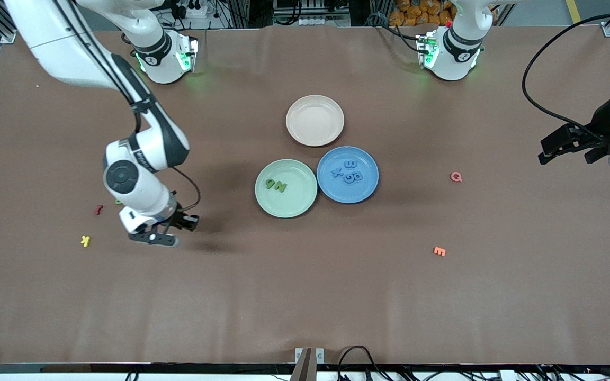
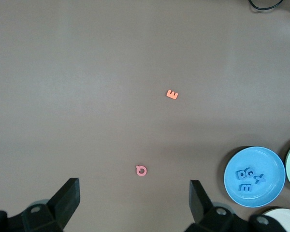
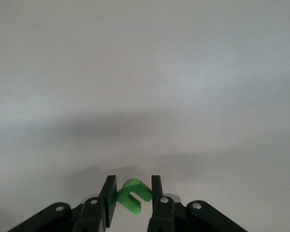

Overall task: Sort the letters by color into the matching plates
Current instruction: 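Carry the green 'n' with the right gripper over the green plate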

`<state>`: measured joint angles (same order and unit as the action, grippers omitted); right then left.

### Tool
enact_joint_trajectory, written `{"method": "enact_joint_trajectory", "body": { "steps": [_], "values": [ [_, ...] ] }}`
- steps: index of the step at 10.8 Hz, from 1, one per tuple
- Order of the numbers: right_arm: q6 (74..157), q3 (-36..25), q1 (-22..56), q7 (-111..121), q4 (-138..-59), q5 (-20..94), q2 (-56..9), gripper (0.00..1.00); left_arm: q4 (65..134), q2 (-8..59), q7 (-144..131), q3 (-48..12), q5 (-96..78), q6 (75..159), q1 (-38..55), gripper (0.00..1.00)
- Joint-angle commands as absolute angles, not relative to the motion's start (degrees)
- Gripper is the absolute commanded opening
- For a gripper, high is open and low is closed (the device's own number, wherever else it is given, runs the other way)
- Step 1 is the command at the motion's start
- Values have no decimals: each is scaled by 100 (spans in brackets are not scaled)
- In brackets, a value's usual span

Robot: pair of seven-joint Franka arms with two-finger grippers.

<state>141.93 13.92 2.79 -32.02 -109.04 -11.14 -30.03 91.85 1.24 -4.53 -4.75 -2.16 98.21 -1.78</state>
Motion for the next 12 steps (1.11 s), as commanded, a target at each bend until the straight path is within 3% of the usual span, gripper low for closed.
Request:
{"method": "enact_joint_trajectory", "body": {
  "steps": [1,7,12],
  "values": [
    [14098,1371,938,-3786,-10855,-819,-2892,23,9176,132,-352,-475,-281,9922,-202,100],
    [13896,1371,2240,-4982,-10573,-642,-3014,23,9079,114,-387,-668,-264,9958,-132,100],
    [13887,1371,2645,-5545,-10406,-642,-3296,26,9132,18,-378,-800,-220,9932,-193,100]
  ]
}}
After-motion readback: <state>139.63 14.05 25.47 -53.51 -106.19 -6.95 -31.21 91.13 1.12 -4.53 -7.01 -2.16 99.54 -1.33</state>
